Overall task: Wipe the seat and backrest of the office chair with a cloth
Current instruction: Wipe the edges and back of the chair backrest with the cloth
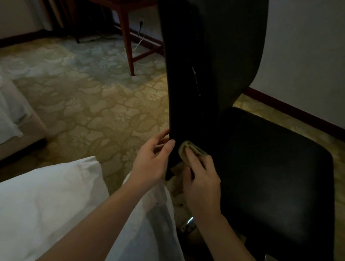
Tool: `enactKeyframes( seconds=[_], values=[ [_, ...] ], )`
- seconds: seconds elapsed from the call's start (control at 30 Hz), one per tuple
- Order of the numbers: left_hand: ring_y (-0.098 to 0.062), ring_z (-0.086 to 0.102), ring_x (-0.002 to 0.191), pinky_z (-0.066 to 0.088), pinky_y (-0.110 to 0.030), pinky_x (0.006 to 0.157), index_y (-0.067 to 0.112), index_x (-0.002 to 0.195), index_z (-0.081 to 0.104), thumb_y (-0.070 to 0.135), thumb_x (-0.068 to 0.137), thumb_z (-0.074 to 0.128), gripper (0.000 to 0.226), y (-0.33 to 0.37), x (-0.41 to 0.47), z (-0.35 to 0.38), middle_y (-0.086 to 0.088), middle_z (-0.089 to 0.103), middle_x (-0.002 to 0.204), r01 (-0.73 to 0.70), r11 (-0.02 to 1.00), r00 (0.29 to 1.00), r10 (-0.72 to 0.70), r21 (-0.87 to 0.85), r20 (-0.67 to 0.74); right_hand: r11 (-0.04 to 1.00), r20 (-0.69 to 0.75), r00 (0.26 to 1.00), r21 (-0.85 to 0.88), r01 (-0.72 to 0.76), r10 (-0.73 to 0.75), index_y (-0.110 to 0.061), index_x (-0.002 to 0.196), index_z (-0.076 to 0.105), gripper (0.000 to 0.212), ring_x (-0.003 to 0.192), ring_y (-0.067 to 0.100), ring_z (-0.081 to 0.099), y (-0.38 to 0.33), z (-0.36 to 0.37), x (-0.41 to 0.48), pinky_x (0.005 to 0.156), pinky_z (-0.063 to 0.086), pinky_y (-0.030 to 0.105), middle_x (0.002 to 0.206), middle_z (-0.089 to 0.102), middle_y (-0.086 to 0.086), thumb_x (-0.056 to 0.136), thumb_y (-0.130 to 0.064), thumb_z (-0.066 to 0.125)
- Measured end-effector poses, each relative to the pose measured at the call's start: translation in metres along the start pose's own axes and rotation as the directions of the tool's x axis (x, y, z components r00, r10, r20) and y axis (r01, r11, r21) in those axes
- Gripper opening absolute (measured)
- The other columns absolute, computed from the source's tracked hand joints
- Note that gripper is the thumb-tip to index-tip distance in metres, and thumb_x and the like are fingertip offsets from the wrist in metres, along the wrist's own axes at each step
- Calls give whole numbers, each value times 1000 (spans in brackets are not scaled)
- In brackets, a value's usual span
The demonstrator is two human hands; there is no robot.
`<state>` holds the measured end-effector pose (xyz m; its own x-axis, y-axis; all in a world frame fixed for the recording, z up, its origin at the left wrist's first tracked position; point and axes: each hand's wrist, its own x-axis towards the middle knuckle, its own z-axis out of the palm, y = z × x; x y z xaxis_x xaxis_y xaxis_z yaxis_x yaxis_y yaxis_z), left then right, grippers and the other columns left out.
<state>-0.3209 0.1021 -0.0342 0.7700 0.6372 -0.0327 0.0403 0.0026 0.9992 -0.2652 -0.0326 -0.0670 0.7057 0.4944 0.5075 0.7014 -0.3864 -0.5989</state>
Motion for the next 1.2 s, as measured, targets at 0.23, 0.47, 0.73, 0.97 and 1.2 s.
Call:
enactKeyframes(
  seconds=[0.23, 0.47, 0.73, 0.97, 1.2],
  values=[
    [-9, 69, 111, 57, -30, 93, 32, 126, 64, 31, 99, 58, 27, 0, -1, 5, 14, 74, 113, -12, 1000, 999, 11, -29, -42, 999, 103, 994, -16, -42, 44, -16, 137, 56, 43, 103, 19, 61, 3, 28, 2, 83, 57, 32, 122, 57, 7, 97, -26, 47],
    [-7, 67, 115, 55, -40, 101, 34, 132, 62, 36, 102, 55, 31, -4, -4, 12, 10, 72, 121, -41, 999, 995, 42, 10, -95, 985, 213, 964, -104, -137, 157, -21, 131, 61, 41, 103, 19, 63, 20, 21, -15, 87, 55, 29, 123, 58, 3, 91, -15, 64],
    [-7, 69, 110, 56, -32, 95, 30, 131, 63, 28, 104, 54, 28, -2, -4, 14, 10, 73, 116, -48, 998, 992, 51, 31, -119, 999, -50, 998, 23, 36, -35, -11, 132, 59, 38, 92, 16, 61, -9, 15, 7, 76, 56, 26, 108, 59, 5, 100, -27, 48],
    [-6, 69, 110, 57, -28, 92, 35, 127, 63, 34, 102, 55, 26, 0, -2, 12, 11, 73, 117, -20, 999, 996, 22, 30, -84, 986, 215, 962, -22, -167, 168, -17, 126, 63, 37, 95, 25, 60, 19, 40, -4, 75, 49, 30, 113, 58, 8, 91, -15, 52],
    [-15, 69, 114, 55, -48, 101, 33, 130, 63, 49, 95, 60, 38, -8, 3, 9, 5, 72, 120, 3, 1000, 996, -1, 19, -86, 967, 243, 938, -108, -229, 249, -13, 127, 65, 40, 103, 26, 65, 46, 36, -37, 86, 56, 35, 122, 63, 9, 87, -11, 70]
  ],
)
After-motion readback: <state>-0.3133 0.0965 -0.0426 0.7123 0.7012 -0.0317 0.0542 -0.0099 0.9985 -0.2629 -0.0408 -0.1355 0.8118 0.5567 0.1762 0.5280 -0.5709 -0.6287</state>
